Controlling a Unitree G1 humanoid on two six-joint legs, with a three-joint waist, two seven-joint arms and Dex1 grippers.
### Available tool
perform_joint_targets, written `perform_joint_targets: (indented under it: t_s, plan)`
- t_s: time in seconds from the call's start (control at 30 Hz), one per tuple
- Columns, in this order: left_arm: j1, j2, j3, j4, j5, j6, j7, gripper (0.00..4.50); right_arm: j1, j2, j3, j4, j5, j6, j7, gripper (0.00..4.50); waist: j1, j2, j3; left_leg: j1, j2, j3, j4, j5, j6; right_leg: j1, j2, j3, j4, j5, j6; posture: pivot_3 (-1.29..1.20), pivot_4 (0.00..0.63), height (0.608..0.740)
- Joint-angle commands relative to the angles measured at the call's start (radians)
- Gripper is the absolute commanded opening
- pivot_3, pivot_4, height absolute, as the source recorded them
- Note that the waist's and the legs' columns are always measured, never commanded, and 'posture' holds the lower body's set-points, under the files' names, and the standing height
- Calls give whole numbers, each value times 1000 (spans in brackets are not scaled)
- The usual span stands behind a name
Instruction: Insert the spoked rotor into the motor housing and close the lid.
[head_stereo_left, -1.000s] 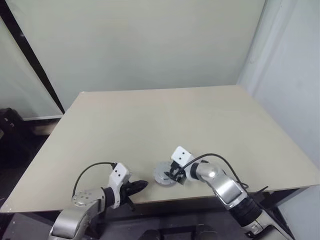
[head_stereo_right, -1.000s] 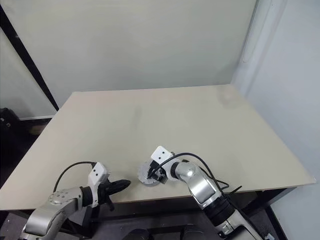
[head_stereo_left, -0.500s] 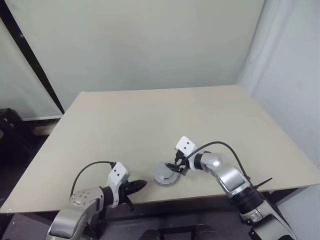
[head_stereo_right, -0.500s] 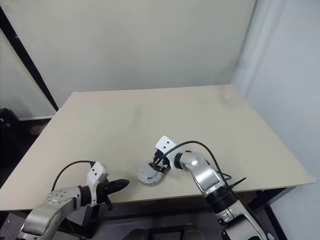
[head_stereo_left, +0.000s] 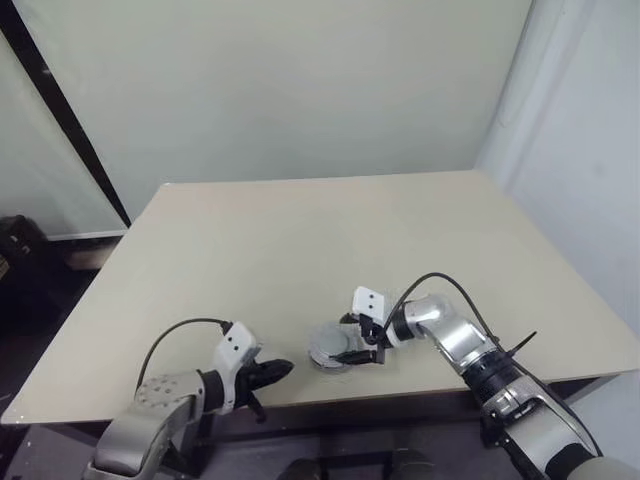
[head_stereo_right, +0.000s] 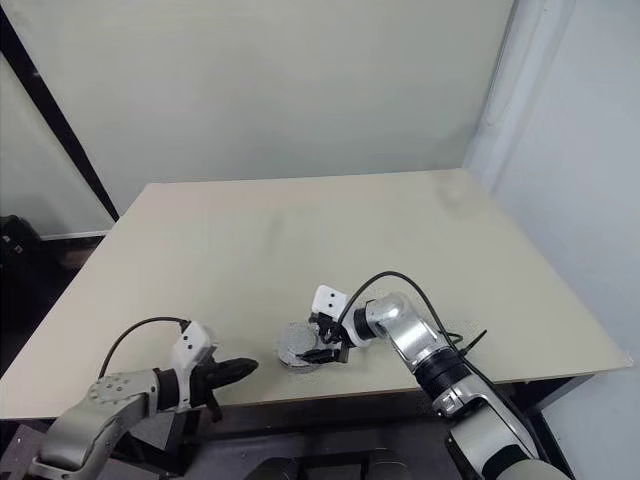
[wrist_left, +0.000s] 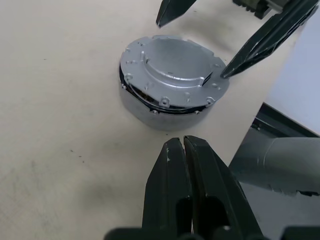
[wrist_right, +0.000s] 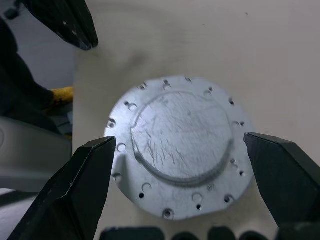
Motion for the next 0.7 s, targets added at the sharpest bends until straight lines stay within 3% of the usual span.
perform_joint_targets:
  t_s: [0.03,0.4,0.5,0.57,0.7]
  plan:
    - [4,19,27,-49,-23,3,-7,41,-50,25,-10,33,-5,-50,18,4500,0,0,0,0,1,0,0,0,0,0,0,0,0,0,-1,0,0,740]
    - [28,17,32,-75,-20,13,6,41,-99,88,-13,184,-47,-99,22,4500,0,1,1,1,1,0,0,0,0,0,1,0,0,1,-2,0,0,740]
    - [32,17,34,-74,-19,10,8,0,-104,99,-22,211,-50,-97,20,3924,0,1,1,1,1,0,0,0,0,0,2,0,1,2,-4,0,0,740]
    - [31,15,33,-72,-17,8,9,0,-106,101,-28,226,-48,-92,22,3311,0,1,1,1,1,0,0,0,0,0,2,0,1,3,-4,0,0,740]
    - [19,9,26,-62,-13,3,14,0,-110,102,-38,250,-50,-83,14,3278,0,1,1,2,1,0,0,0,0,1,2,0,1,3,-4,0,0,740]
